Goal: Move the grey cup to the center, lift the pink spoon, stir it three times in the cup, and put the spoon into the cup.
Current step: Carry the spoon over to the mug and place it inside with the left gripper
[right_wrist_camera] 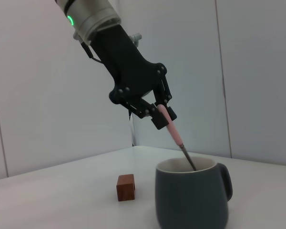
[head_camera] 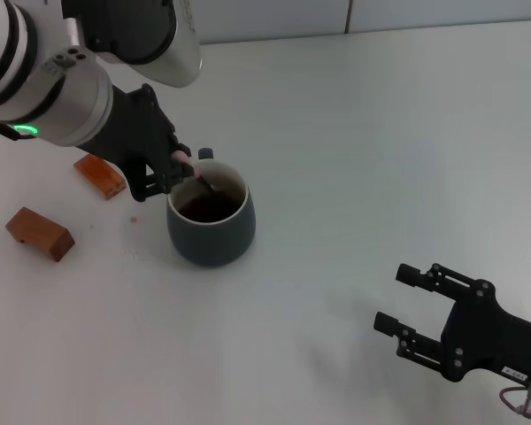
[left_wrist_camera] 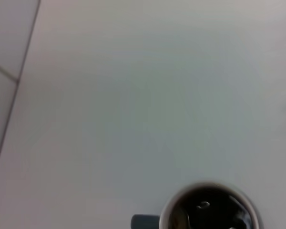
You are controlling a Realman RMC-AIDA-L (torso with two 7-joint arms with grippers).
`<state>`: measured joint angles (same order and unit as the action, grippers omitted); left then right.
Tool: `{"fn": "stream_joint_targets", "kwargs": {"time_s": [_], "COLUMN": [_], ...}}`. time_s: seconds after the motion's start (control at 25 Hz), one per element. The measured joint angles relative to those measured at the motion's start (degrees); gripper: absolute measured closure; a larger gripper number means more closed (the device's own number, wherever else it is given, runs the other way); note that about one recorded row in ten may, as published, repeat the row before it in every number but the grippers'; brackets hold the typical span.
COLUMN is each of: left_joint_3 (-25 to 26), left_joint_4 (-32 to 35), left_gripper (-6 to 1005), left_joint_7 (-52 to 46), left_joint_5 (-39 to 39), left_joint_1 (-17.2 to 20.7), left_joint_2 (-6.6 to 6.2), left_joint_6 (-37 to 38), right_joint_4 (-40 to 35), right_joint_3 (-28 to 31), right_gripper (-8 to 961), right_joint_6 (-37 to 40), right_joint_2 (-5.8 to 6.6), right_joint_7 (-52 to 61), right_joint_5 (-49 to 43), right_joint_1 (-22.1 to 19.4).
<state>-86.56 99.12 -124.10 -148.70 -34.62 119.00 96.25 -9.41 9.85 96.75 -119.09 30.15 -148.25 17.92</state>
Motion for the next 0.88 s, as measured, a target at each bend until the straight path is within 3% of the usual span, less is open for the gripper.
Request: {"fn": "stream_joint_targets", "kwargs": {"time_s": [0.32,0.36,0.52,0.88], "left_joint_3": [0.0,0.8,1.4,0.9], "left_joint_4": [-0.3,0.0,0.6,0.0], "left_gripper": [861,861,860,860], "left_joint_7": [-0.9,-0.5,0.6,0.7], "left_joint_5": [-2.9,-2.4,2.1,2.7], "left_joint_1": [0.0,0.0,0.0,-0.3], "left_joint_2": [0.00,-0.09,-0.17,-0.04], "left_joint_6": [0.2,4.1,6.2,0.6], "right_joint_4": [0.2,0.2,0.3,0.3], "right_joint_3": [0.0,0.0,0.0,0.0], "right_gripper": [258,258,258,258], "right_joint_6": [0.0,0.0,0.0,0.0], "right_joint_2": [0.00,0.00,0.00,0.00], "right_joint_7": [0.0,0.0,0.1,0.1], "right_joint_5": [-0.5,-0.5,-0.5,-0.6], "right_joint_1": [0.3,0.4,0.5,0.4]}}
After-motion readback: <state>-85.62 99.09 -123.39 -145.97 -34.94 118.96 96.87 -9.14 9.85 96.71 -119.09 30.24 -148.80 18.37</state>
